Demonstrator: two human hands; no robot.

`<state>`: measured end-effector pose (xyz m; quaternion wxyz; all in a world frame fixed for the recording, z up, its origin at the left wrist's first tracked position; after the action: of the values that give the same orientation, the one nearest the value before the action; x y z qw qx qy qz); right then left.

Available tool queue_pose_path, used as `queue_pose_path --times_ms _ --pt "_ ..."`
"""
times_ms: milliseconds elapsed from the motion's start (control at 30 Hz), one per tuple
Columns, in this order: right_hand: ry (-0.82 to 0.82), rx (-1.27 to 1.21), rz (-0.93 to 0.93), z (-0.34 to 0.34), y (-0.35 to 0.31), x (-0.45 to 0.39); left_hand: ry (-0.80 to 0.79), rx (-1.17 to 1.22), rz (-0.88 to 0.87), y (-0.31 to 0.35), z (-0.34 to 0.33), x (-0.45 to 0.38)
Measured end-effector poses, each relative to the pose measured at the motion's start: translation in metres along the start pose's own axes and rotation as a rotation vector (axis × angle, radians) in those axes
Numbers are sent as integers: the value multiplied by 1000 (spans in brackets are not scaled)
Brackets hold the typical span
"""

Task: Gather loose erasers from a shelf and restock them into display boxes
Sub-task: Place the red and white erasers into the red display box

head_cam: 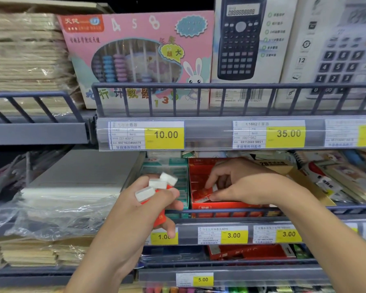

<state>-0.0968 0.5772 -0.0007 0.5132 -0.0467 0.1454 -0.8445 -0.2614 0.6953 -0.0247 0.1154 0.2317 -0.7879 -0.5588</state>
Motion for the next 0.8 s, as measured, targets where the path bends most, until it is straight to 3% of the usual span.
queue_pose_path --times_ms 300,567,800 --pt "-23 -85 -1 -5 4 0 -33 46 2 -2 -4 1" --pt "-70 47 85 -11 -10 -8 -46 -43 -1 -5 0 -1" --pt "-96 85 27 -13 -3 -8 -73 -50 8 -3 -10 2"
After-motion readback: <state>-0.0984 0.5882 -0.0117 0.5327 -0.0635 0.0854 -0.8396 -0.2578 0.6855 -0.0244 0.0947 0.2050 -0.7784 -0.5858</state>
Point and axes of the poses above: each hand's wrist, its own x-axis away from the middle knuckle, its own z-axis out of the back of the hand, y = z × x, the point moved 10 cm from there along -x, towards the middle knuckle, and after that the axes turned 12 degrees about x, right-handed, at the moved point
